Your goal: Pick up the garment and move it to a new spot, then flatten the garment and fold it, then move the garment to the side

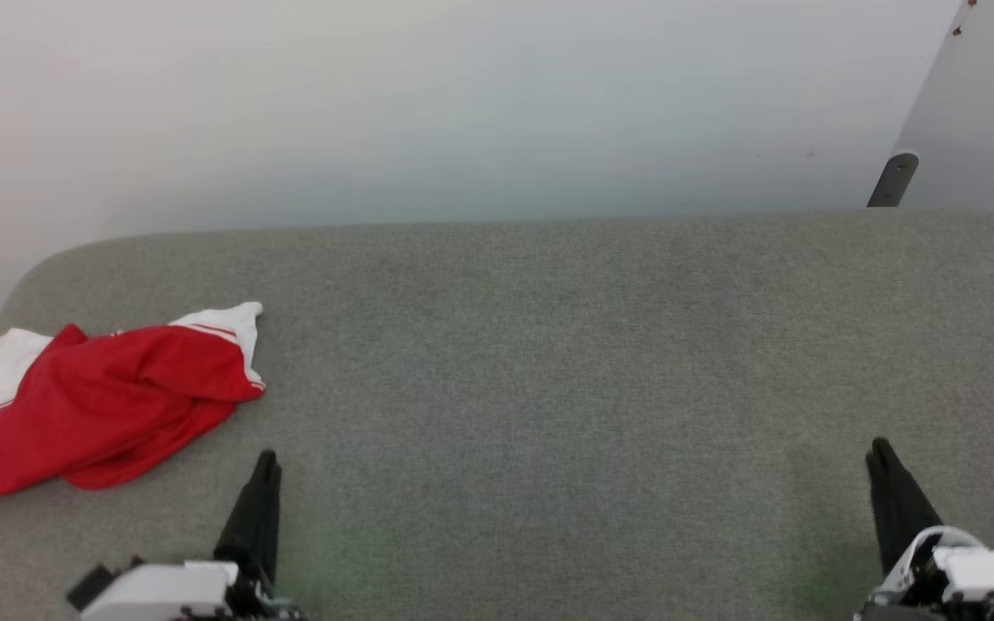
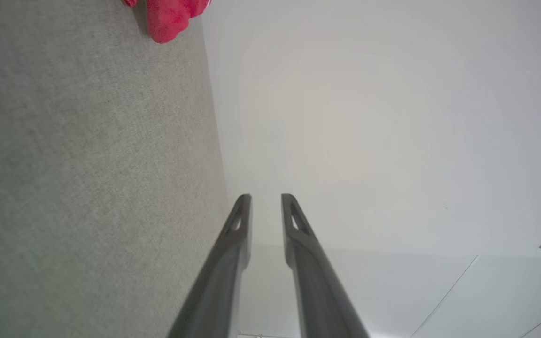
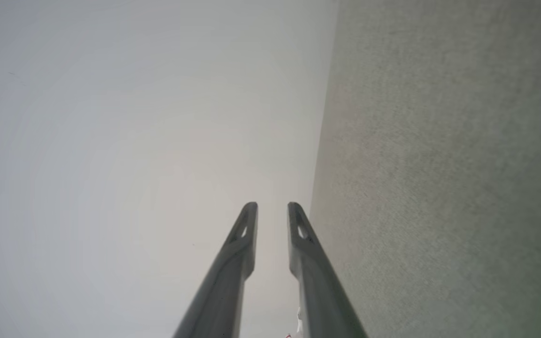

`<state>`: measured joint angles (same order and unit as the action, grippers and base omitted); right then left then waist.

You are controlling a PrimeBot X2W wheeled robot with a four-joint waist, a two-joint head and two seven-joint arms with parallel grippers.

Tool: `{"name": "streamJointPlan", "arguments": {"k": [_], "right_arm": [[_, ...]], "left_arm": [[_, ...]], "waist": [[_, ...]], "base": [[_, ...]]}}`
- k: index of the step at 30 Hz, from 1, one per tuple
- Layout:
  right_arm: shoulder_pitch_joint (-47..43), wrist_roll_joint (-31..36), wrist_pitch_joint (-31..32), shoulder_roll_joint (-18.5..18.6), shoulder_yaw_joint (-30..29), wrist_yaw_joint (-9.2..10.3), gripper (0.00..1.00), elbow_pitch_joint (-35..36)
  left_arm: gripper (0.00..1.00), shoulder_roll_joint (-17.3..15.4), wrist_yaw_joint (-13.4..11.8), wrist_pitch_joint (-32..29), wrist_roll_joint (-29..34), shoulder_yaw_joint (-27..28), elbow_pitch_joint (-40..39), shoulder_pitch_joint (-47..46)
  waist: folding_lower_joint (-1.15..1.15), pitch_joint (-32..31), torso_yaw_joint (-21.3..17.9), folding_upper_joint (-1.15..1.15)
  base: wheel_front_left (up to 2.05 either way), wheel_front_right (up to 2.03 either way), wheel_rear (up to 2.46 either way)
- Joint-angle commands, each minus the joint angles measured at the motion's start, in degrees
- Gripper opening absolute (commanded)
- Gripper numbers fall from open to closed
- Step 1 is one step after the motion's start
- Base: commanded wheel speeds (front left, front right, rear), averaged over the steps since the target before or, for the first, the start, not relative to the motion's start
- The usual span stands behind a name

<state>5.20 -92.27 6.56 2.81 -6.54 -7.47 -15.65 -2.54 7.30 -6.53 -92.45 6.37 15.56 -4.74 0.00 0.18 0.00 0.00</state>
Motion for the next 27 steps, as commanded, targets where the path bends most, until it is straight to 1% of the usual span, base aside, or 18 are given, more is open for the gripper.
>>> {"name": "streamJointPlan", "arguments": {"k": [1, 8, 12, 18, 27], "right_arm": [[-0.4, 0.0, 0.0, 0.0, 0.0, 0.00, 1.00, -0.5], [1.7, 0.9, -1.1, 0.2, 0.2, 0.00, 1.00, -1.3], [2.8, 3.6, -2.5, 1.1, 1.4, 0.00, 1.00, -1.9], [4.5, 8.7, -4.6, 2.5, 3.5, -0.01, 1.00, -2.8], [6.7, 19.1, -7.0, 4.3, 6.3, -0.01, 1.00, -3.6]], "left_arm": [[1.00, 0.2, 0.0, 0.0, 0.0, 0.0, 0.6, 0.5], [1.00, -0.7, 0.0, 1.8, 1.9, -0.4, 0.6, -0.9], [1.00, -1.7, 0.0, 3.1, 4.4, -1.2, 0.8, -1.6], [1.00, -2.8, -0.1, 4.8, 11.6, -1.6, 0.8, -2.5], [1.00, -2.3, -0.7, 7.0, 23.6, -1.0, -0.4, -2.7]], "waist": [[0.00, 0.0, 0.0, 0.00], [0.00, 0.0, 0.0, 0.00], [0.00, 0.0, 0.0, 0.00], [0.00, 0.1, 0.1, 0.00], [0.00, 0.3, 0.1, 0.00]], "base": [[0.00, 0.00, 0.00], [0.00, 0.00, 0.00], [0.00, 0.00, 0.00], [0.00, 0.00, 0.00], [0.00, 0.00, 0.00]]}}
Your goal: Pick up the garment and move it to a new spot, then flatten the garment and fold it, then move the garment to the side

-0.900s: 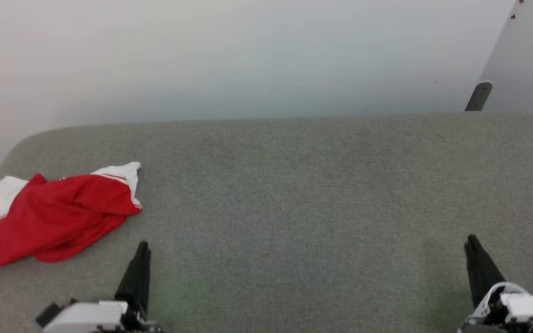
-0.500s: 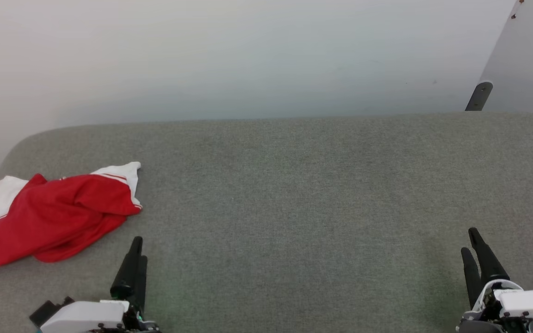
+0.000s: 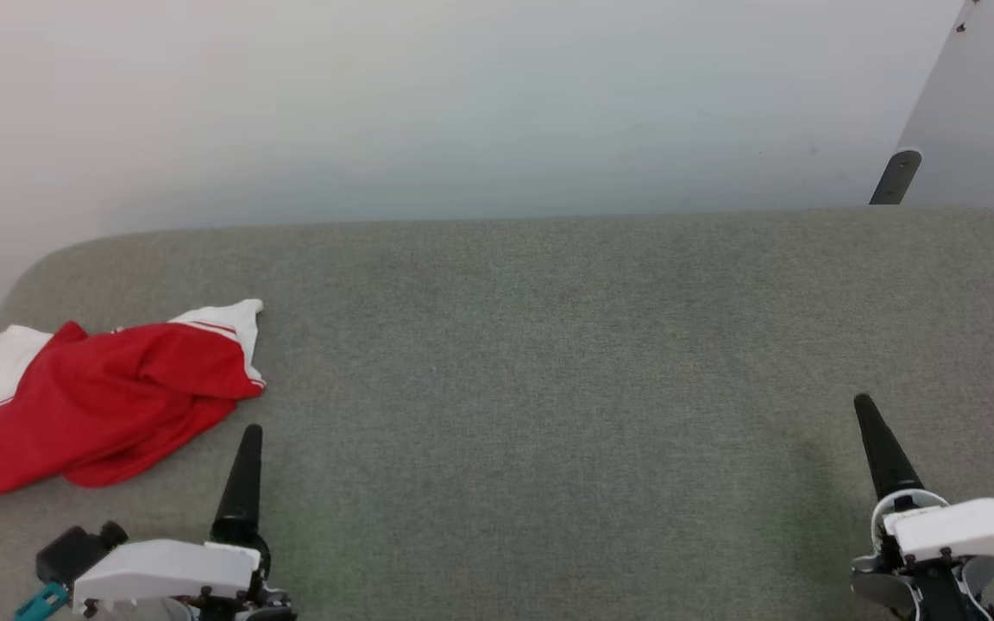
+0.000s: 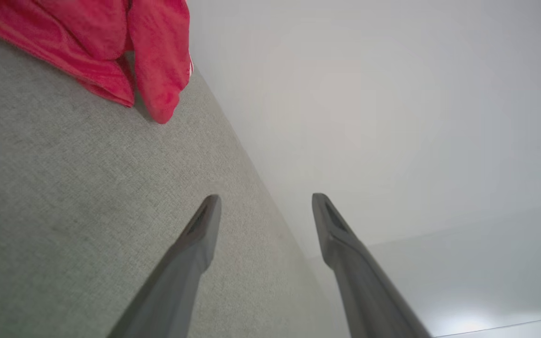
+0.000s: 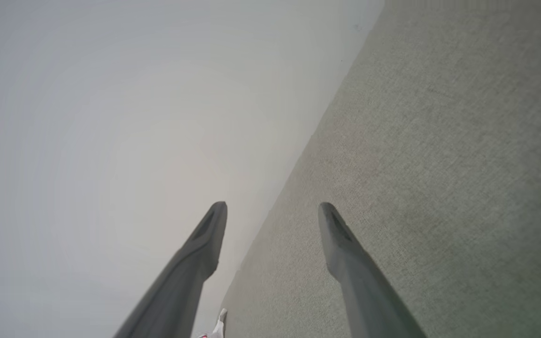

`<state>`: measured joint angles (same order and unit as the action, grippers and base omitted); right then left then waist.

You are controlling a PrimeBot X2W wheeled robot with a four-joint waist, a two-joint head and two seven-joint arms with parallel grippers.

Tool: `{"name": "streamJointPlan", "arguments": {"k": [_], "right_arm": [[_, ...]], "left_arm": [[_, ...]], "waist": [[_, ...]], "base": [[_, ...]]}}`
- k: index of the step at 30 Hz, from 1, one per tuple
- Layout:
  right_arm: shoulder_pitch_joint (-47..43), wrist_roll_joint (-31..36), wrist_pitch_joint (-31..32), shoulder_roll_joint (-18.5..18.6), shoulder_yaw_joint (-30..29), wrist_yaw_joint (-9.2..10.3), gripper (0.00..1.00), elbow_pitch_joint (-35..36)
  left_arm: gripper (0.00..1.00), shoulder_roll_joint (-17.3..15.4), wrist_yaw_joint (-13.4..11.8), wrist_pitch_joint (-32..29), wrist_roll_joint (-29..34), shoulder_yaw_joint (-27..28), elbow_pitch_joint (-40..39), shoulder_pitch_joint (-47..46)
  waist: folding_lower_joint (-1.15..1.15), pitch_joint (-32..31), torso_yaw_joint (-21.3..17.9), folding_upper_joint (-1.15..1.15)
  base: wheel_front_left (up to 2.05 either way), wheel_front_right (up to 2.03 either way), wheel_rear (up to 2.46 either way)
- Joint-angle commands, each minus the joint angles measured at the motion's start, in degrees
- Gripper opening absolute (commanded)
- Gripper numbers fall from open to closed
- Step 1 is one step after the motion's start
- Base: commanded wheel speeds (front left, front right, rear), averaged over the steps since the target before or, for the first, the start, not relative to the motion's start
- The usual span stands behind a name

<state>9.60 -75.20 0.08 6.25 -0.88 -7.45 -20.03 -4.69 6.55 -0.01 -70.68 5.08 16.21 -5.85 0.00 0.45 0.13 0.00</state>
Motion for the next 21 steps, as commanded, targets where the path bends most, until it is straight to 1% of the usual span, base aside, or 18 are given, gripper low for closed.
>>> {"name": "streamJointPlan", "arguments": {"k": [1, 4, 5, 14, 21], "right_arm": [[2.4, 3.3, -0.7, 1.0, 1.0, -0.02, 1.00, 0.9], [2.7, 6.3, -1.4, 1.0, 1.5, -0.02, 1.00, 1.0], [2.7, 6.3, -1.4, 1.0, 1.5, -0.02, 1.00, 1.0], [4.0, 16.1, -3.4, 2.1, 3.1, -0.03, 1.00, 1.3], [4.1, 23.9, -4.7, 2.6, 4.1, -0.03, 1.00, 1.1]], "left_arm": [[1.00, 0.0, 0.1, 0.7, 2.9, 0.5, -1.2, -1.6], [1.00, 0.3, 0.1, 1.3, 6.4, 1.0, -1.6, -1.5], [1.00, 0.3, 0.1, 1.3, 6.4, 1.0, -1.6, -1.5], [1.00, 0.2, 0.3, 3.3, 17.5, 1.2, -3.6, -1.6], [1.00, 0.1, 0.2, 4.6, 24.9, 0.7, -4.2, -0.7]], "waist": [[0.00, 0.1, 0.0, 0.00], [0.00, 0.1, 0.0, 0.00], [0.00, 0.1, 0.0, 0.00], [0.00, 0.4, 0.0, 0.00], [0.00, 0.1, -0.1, 0.00]], "base": [[0.00, 0.00, 0.00], [0.00, 0.00, 0.00], [0.00, 0.00, 0.00], [0.00, 0.00, 0.00], [0.00, 0.00, 0.00]]}}
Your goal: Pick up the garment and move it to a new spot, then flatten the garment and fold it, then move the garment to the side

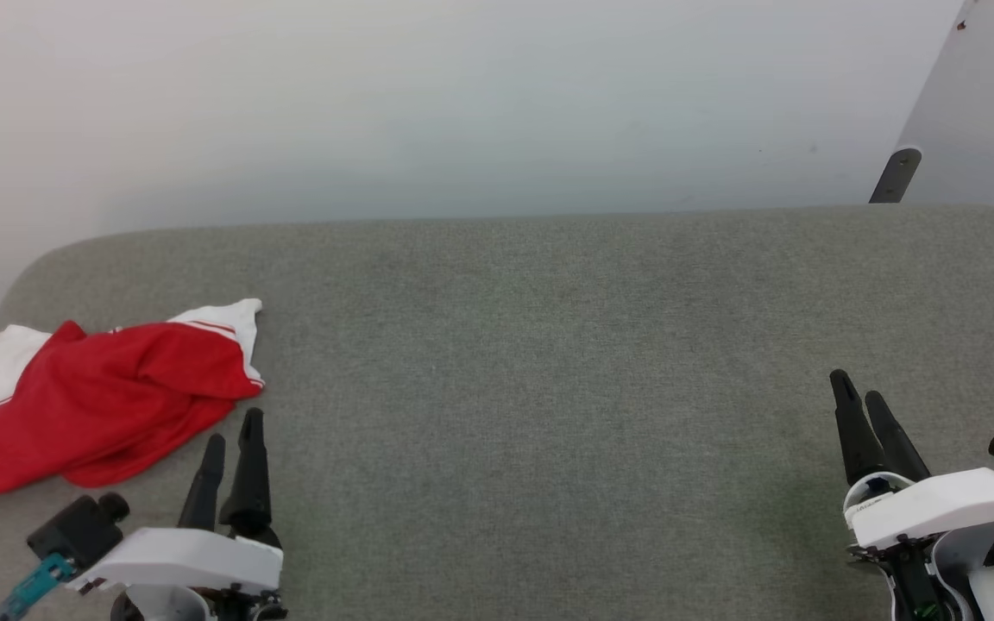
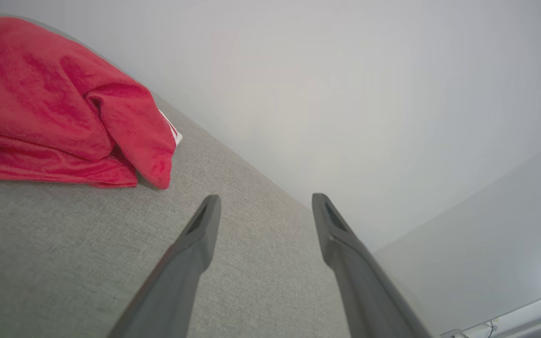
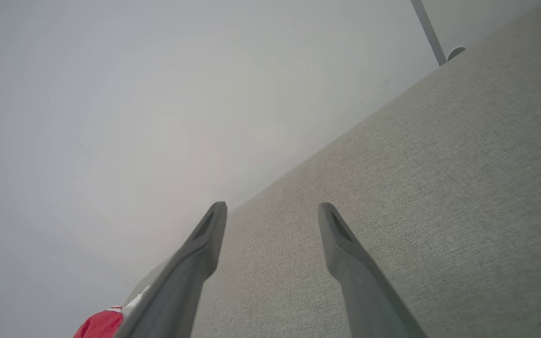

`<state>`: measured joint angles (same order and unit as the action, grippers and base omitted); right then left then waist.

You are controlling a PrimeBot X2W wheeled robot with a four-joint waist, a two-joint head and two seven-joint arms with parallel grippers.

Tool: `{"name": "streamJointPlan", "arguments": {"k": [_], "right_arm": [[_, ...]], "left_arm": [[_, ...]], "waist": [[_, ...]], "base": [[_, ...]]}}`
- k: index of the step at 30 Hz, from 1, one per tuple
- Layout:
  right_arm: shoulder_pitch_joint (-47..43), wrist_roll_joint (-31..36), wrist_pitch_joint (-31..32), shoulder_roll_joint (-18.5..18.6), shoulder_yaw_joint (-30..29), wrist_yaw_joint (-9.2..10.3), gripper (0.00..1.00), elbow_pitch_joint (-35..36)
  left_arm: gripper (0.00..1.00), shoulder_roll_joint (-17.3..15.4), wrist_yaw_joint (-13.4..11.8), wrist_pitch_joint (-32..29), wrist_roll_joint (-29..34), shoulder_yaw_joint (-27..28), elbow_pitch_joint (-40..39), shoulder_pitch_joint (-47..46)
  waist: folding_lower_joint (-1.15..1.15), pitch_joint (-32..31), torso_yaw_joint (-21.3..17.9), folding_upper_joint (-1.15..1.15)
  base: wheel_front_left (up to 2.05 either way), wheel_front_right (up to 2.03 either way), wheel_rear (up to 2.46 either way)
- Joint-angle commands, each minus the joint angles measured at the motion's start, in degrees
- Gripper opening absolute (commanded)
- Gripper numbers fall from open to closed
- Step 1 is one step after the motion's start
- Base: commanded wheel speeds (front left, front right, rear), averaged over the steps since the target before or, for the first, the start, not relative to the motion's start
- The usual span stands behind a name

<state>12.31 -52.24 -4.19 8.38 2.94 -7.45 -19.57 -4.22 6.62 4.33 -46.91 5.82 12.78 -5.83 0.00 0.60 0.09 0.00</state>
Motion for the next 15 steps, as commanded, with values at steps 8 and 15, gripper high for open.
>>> {"name": "streamJointPlan", "arguments": {"k": [8, 15], "right_arm": [[1.6, 9.6, -1.9, 0.5, -0.1, -0.03, 1.00, -0.1], [1.9, 16.6, -3.1, 0.2, -0.1, -0.04, 1.00, -0.6]], "left_arm": [[1.00, -1.3, -0.8, 1.7, 9.1, -1.3, 0.0, 0.1], [1.00, -2.1, -1.9, 3.0, 14.9, -2.8, -0.3, 0.5]], "waist": [[0.00, -0.2, -0.2, 0.00], [0.00, -0.3, -0.2, 0.00]], "base": [[0.00, 0.00, 0.00], [0.00, 0.00, 0.00]]}}
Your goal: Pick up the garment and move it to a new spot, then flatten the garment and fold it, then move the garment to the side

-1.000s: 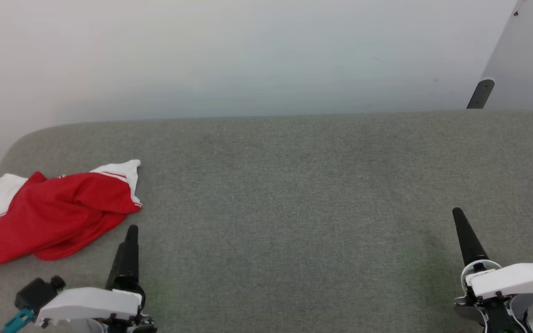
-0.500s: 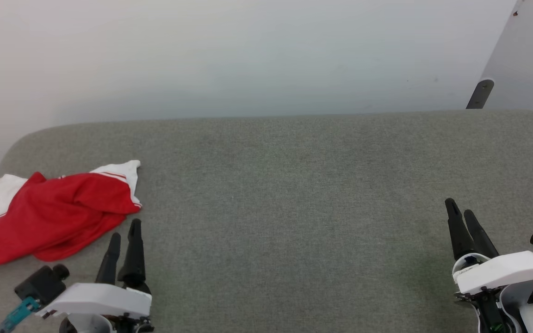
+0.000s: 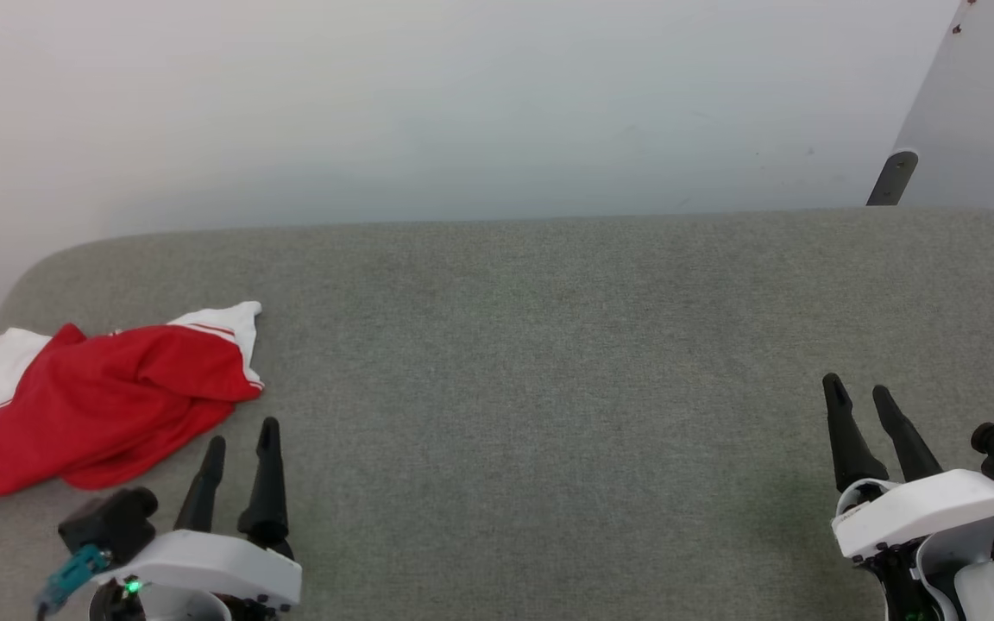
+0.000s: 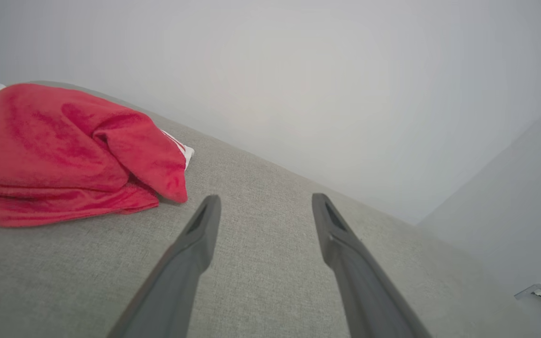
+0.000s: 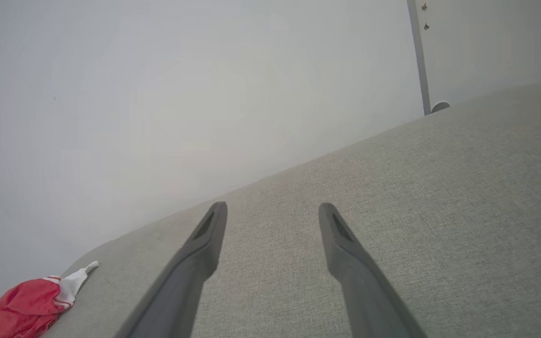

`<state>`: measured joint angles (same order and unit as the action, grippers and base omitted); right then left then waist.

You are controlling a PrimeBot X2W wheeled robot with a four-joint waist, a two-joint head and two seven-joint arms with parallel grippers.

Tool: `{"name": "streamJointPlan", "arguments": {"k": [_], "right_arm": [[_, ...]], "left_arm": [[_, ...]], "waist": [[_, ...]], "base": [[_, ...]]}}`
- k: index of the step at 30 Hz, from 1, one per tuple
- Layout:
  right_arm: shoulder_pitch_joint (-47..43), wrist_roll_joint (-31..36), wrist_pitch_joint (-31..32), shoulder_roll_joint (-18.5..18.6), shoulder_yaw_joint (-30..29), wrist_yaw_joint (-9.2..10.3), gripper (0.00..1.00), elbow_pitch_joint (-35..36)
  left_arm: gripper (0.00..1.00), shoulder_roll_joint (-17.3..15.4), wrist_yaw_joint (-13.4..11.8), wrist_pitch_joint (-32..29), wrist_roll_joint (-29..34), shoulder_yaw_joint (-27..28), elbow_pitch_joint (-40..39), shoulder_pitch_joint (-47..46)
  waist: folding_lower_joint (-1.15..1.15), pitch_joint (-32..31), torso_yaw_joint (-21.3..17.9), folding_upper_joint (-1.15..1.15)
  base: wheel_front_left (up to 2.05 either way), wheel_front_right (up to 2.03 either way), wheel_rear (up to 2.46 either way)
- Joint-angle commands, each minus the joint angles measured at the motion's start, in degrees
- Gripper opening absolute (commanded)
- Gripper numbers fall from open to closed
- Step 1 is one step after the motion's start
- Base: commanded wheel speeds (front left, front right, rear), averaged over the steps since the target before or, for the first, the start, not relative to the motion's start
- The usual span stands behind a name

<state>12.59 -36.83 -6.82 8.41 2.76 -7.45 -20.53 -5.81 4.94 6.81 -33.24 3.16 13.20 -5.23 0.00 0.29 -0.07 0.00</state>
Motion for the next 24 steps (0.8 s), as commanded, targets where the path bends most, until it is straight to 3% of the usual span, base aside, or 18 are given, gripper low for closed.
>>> {"name": "streamJointPlan", "arguments": {"k": [1, 16, 24], "right_arm": [[1.6, 2.1, -0.6, 0.2, -0.1, -0.04, 1.00, 0.3], [1.5, 14.3, -2.9, -0.5, -2.1, -0.04, 1.00, -1.1], [1.9, 20.0, -4.0, -0.9, -2.8, -0.04, 1.00, -2.6]], "left_arm": [[1.00, -0.6, -0.4, 0.6, 1.9, -0.4, -0.7, 0.0], [1.00, -1.7, -2.3, 2.8, 10.6, -3.2, -0.2, 0.5], [1.00, -2.3, -2.1, 4.0, 13.7, -3.2, 0.4, 0.1]], "waist": [[0.00, 0.0, 0.0, 0.00], [0.00, -0.1, 0.2, 0.00], [0.00, -0.1, 0.1, 0.00]], "base": [[0.00, 0.00, 0.00], [0.00, 0.00, 0.00], [0.00, 0.00, 0.00]]}}
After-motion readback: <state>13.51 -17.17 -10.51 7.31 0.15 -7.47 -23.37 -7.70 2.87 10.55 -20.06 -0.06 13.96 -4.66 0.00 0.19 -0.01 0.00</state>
